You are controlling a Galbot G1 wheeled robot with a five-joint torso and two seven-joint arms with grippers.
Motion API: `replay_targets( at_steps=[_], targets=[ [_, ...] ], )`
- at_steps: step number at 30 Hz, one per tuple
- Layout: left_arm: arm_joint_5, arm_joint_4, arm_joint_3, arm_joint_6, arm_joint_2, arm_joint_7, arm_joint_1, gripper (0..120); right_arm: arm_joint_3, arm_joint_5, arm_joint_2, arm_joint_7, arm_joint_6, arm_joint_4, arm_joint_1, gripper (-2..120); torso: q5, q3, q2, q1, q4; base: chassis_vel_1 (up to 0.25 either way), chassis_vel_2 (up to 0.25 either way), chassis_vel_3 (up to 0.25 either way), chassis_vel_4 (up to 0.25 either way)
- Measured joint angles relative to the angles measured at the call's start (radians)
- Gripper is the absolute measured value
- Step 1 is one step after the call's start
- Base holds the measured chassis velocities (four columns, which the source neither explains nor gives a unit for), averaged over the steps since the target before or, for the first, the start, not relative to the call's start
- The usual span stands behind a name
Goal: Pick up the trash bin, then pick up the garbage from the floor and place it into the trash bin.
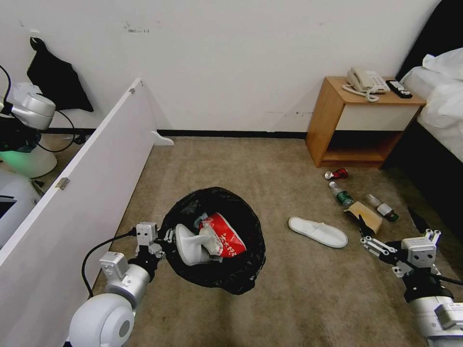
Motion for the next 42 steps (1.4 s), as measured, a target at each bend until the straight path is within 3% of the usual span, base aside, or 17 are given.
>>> replay_targets(
  at_steps=[42],
  targets=[
    [-0.004,0.012,-0.003,-0.003,0.002,0.002,-0.006,4,-0.003,0.013,0.003,-0.008,-0.007,-0.013,0.008,100,0.0,0.0,0.0,0.0,0.0,-0.046,0.041,0.044,-0.042]
  ],
)
